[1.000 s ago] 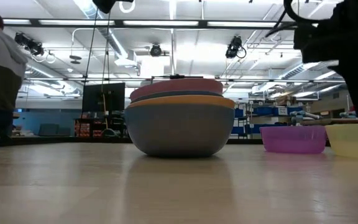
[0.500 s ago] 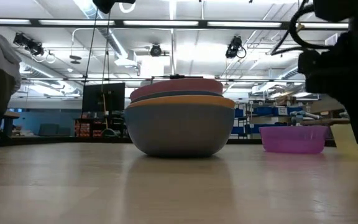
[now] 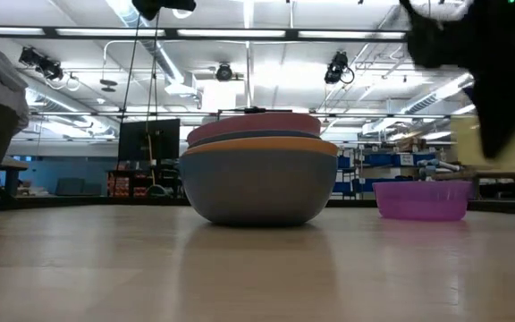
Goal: Nest bowls inside each other
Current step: Stack the yellow bowl on top of the red bowl
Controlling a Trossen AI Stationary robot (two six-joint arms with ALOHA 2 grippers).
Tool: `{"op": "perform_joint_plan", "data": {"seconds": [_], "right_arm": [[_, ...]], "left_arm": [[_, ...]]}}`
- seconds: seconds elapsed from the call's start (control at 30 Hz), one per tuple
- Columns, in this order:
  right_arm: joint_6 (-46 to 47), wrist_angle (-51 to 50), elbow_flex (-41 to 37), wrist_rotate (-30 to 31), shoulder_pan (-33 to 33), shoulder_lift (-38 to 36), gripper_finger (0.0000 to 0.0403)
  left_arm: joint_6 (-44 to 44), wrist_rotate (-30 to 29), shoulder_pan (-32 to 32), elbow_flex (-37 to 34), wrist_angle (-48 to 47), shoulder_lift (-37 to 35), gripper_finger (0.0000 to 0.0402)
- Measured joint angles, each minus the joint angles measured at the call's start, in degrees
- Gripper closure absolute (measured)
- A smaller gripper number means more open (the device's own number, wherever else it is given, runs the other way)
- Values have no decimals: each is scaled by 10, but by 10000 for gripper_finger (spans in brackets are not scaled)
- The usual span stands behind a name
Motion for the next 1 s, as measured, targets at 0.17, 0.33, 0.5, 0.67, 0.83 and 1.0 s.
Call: {"op": "perform_joint_plan", "data": {"seconds": [0.17, 0.33, 0.5, 0.67, 0.83, 1.0], "right_arm": [[-158, 23, 148, 111, -14, 0, 402], [-368, 190, 180, 155, -76, 1, 402], [-522, 328, 180, 105, -136, 14, 402], [-571, 341, 180, 51, -163, 19, 403], [-588, 324, 180, -10, -172, 36, 403], [-588, 304, 180, -22, -174, 47, 400]], "left_arm": [[-5, -54, 0, 0, -28, 0, 323], [-39, -97, 0, 0, -61, 0, 323], [-70, -109, 0, 0, -72, 0, 323], [-79, -133, 0, 0, -72, 0, 323], [-111, -151, 0, 0, -74, 0, 323], [-129, -151, -2, 0, -78, 0, 323]]}}
